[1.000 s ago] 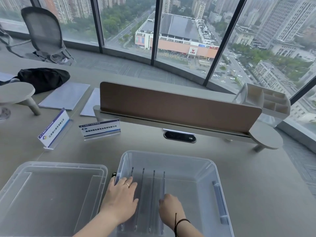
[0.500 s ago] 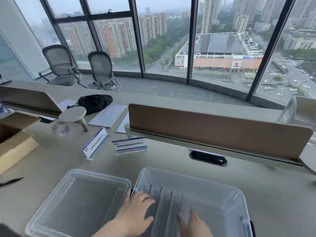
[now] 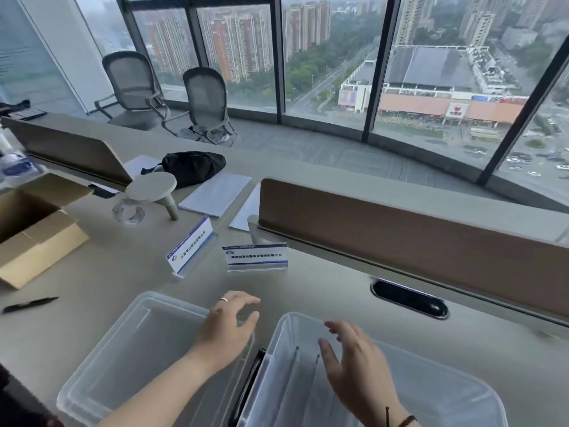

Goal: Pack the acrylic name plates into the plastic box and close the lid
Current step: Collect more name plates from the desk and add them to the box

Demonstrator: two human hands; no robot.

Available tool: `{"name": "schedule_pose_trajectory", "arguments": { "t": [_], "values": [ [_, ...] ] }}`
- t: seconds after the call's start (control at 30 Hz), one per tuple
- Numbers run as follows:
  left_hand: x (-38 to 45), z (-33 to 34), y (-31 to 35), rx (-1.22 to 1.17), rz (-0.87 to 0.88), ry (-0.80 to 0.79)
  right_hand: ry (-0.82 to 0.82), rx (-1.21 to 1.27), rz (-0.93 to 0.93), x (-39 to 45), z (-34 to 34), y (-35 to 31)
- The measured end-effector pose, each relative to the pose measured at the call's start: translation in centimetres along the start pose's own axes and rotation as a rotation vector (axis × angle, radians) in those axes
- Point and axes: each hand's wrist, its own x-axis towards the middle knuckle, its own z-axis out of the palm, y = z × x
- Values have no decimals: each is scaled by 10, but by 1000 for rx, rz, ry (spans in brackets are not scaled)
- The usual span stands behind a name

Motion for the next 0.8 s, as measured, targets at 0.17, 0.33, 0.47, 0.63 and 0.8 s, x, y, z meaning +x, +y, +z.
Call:
{"name": "schedule_pose_trajectory", "arguments": {
  "t": [0.17, 0.33, 0.47, 0.63, 0.8],
  "values": [
    [87, -23, -27, 72, -75, -6, -37, -83, -85, 90, 24, -35],
    [167, -24, -69, 193, -126, -102, -171, -212, -112, 187, 73, -58],
    [210, -10, -101, 389, -105, -248, -276, -300, -131, 249, 124, -58],
    [240, 14, -136, 586, 60, -309, -335, -492, -157, 287, 169, -54],
    [255, 33, -156, 597, 64, -250, -162, -572, -132, 294, 186, -52]
  ]
}}
